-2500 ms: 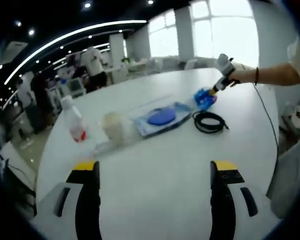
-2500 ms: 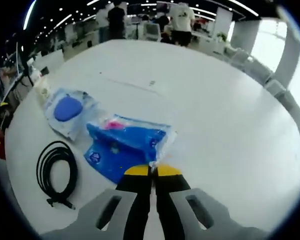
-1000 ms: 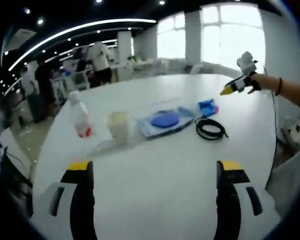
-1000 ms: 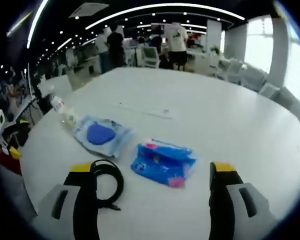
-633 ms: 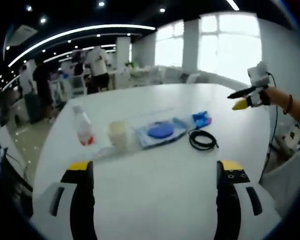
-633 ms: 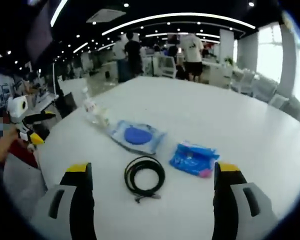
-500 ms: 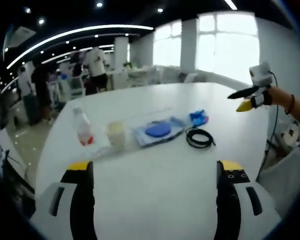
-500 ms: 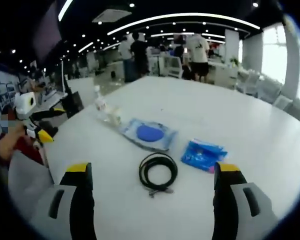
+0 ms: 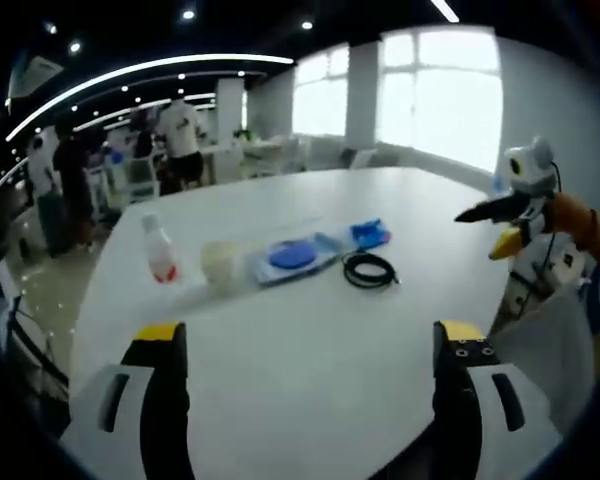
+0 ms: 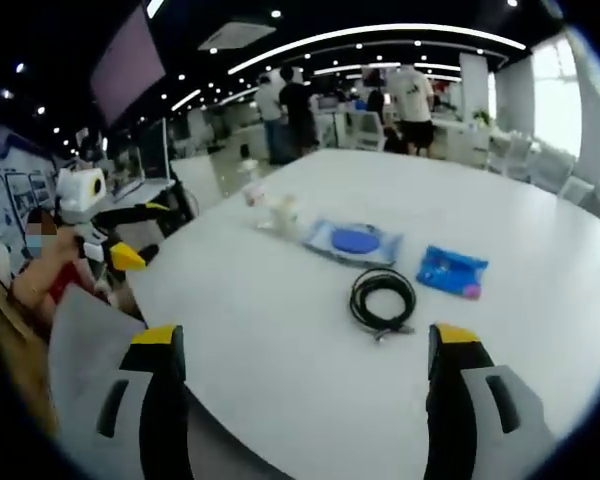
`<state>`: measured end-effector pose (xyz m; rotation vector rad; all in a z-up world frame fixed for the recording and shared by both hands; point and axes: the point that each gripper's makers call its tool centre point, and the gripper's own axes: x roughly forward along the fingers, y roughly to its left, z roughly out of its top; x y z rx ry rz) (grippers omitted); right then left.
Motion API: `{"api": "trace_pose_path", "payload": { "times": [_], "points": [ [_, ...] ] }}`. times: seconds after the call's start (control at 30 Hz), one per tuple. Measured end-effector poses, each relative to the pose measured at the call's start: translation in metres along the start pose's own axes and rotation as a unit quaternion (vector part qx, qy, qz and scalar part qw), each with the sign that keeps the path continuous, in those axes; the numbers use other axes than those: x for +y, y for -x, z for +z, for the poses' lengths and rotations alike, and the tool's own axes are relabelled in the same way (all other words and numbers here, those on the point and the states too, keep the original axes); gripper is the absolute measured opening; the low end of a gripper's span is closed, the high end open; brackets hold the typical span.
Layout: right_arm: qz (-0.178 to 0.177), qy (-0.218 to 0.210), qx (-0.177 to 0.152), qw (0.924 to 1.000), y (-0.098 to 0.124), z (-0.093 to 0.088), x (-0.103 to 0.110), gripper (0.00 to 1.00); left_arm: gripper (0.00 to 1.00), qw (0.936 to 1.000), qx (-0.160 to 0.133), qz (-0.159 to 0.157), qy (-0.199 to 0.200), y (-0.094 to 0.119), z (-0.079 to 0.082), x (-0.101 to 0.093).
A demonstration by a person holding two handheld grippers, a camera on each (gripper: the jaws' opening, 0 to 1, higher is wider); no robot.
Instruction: Arrange the tabletop items into an orderly group along one side of the table until the central work area is clear of visible clutter.
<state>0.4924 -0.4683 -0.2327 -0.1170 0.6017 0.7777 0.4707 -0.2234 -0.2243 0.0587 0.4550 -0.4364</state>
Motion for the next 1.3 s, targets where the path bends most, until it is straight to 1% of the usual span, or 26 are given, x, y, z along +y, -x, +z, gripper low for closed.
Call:
{"api": "trace_pose_path", "payload": {
  "times": [0.1, 0.23, 0.33, 0.6, 0.93, 1.0, 1.07, 1.2, 1.3],
  "points": [
    [-0.005, 0.001, -0.005, 1.0, 0.007, -0.004, 0.006, 1.0, 0.99, 1.0, -0.003, -0.004, 0.001, 0.006, -0.001, -0.005],
    [-0.008, 0.003, -0.009, 0.9999, 0.013, -0.008, 0.014, 1.0, 0.99, 0.9999, -0.01, 0.003, 0.008, 0.014, -0.001, -0.008],
    [-0.005, 0.0, -0.016, 0.9999, 0.016, -0.008, 0.018, 1.0, 0.99, 0.9998, -0.011, 0.001, 0.014, 0.017, -0.002, -0.012],
    [0.004, -0.002, -0.035, 0.9994, 0.024, -0.003, 0.029, 1.0, 0.99, 0.9998, -0.017, 0.005, 0.012, 0.026, 0.0, -0.019],
    [0.007, 0.0, -0.031, 0.9995, 0.025, -0.006, 0.035, 1.0, 0.99, 0.9997, -0.015, 0.011, 0.015, 0.031, -0.007, -0.015],
    [0.005, -0.002, -0.035, 0.9994, 0.027, -0.006, 0.035, 1.0, 0.99, 0.9997, -0.012, 0.011, 0.016, 0.031, -0.008, -0.015],
    [0.007, -0.003, -0.035, 0.9994, 0.027, -0.008, 0.037, 1.0, 0.99, 0.9998, -0.013, 0.01, 0.014, 0.03, -0.008, -0.015],
    [0.014, -0.006, -0.024, 0.9996, 0.026, -0.017, 0.041, 1.0, 0.99, 0.9997, -0.021, 0.007, 0.013, 0.029, -0.004, -0.015],
    [0.016, -0.009, -0.024, 0.9995, 0.026, -0.019, 0.044, 1.0, 0.99, 0.9997, -0.022, 0.003, 0.011, 0.028, -0.003, -0.015]
  ]
}}
